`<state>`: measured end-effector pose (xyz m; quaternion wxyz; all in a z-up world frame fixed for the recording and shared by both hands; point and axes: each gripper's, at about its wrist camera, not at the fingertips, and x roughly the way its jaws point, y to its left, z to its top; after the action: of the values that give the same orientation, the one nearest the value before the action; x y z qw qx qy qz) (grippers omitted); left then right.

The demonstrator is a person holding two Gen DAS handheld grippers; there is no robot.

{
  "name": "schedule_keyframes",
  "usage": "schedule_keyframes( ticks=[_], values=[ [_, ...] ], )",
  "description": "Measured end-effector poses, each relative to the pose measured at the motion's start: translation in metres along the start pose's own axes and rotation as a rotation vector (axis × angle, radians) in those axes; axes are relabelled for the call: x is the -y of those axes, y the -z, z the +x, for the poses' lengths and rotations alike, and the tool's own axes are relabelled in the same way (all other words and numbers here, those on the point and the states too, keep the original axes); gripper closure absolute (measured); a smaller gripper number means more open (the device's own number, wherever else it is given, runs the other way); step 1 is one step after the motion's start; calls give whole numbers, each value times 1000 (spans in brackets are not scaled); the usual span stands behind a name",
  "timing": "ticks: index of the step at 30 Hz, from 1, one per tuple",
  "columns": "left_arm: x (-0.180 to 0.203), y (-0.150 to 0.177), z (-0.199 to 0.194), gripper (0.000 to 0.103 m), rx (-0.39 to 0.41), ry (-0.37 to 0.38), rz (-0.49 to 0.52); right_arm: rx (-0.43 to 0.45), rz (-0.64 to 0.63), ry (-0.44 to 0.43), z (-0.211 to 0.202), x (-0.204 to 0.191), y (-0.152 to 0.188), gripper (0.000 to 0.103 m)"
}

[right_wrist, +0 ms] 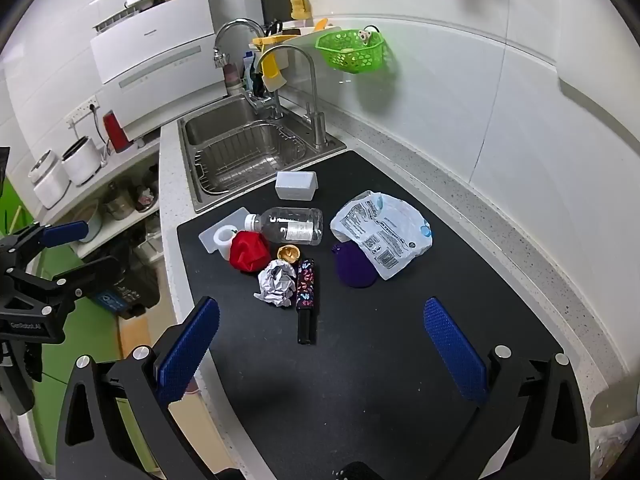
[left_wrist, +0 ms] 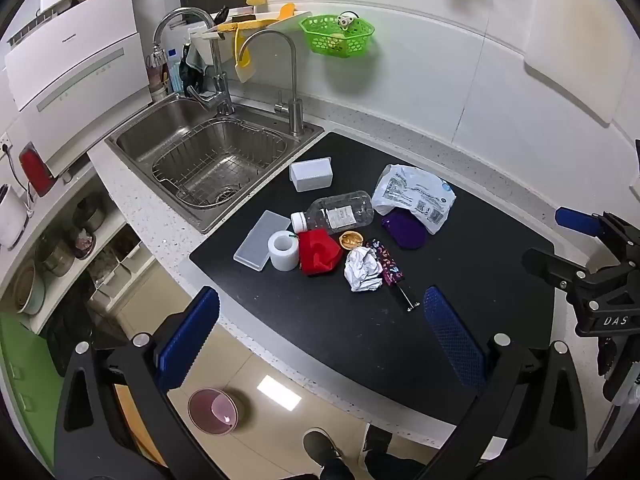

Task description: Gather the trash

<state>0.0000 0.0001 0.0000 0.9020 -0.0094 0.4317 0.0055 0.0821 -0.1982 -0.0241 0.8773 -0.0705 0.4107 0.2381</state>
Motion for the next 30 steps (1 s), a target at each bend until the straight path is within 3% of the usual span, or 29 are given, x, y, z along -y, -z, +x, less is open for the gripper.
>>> schedule_keyframes(
  ticks=[30],
  values=[
    [-2,2,-2,3,-4,2,1,1,0,-4,2,2,1,5]
  ],
)
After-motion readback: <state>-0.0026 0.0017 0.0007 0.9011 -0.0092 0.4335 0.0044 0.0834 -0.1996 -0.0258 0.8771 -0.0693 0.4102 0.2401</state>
